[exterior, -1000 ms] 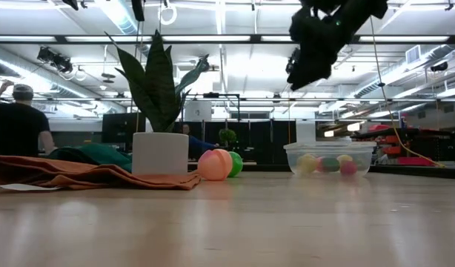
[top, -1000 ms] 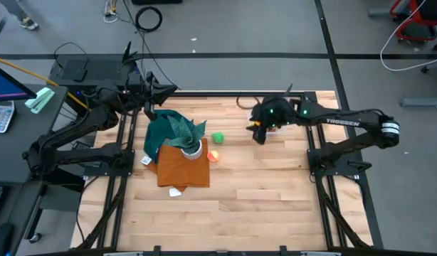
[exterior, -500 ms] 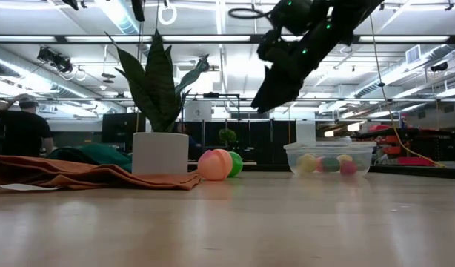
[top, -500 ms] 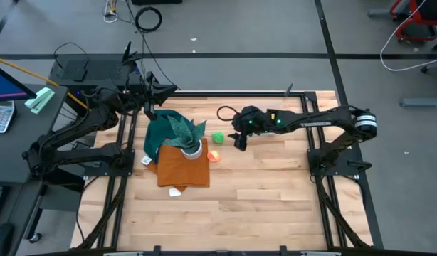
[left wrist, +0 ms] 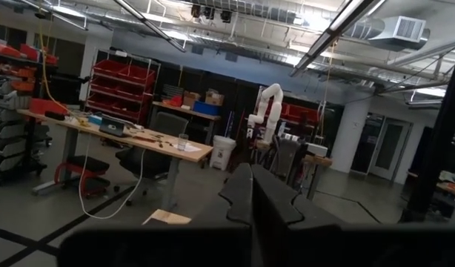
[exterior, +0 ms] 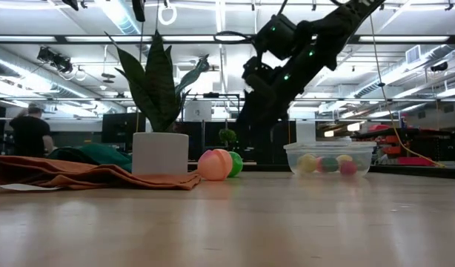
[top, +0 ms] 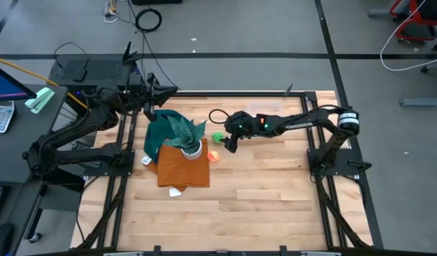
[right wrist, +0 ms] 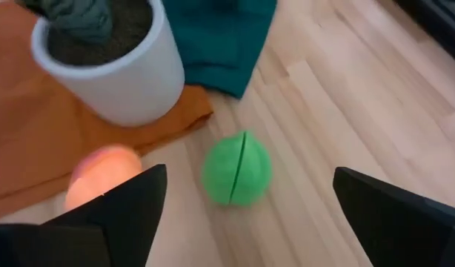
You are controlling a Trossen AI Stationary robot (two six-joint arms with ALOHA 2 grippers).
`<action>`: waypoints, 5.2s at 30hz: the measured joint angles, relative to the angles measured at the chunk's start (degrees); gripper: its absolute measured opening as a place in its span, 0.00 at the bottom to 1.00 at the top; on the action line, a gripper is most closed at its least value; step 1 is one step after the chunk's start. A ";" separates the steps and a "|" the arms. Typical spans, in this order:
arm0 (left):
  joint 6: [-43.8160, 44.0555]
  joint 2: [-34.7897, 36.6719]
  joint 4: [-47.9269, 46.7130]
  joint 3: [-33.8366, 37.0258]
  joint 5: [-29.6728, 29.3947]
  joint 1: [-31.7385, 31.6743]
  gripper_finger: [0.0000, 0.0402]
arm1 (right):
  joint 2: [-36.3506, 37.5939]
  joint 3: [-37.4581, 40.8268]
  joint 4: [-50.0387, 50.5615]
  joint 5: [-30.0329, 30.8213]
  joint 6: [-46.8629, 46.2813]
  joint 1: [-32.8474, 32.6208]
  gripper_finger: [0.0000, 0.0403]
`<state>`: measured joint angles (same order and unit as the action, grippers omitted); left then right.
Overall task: Pick and placing Produce into tupperware
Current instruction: Put the avocado into the transparent bin
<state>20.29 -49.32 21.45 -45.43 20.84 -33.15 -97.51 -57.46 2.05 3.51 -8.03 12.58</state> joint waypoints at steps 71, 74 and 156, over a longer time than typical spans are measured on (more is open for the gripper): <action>0.02 0.02 -1.36 0.00 0.50 -0.01 0.03 | -11.65 -0.01 -12.46 2.78 -7.41 -1.09 0.45; 0.04 0.02 -1.36 0.00 0.51 0.00 0.02 | -11.65 -0.01 -12.48 2.78 -7.43 -1.09 0.42; -0.02 0.01 -1.66 0.00 0.96 -0.01 0.04 | 7.20 -0.01 38.63 6.40 -25.30 23.69 0.41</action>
<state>20.27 -49.31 19.79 -45.43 21.80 -33.15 -90.31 -57.47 40.68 9.90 -33.33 36.27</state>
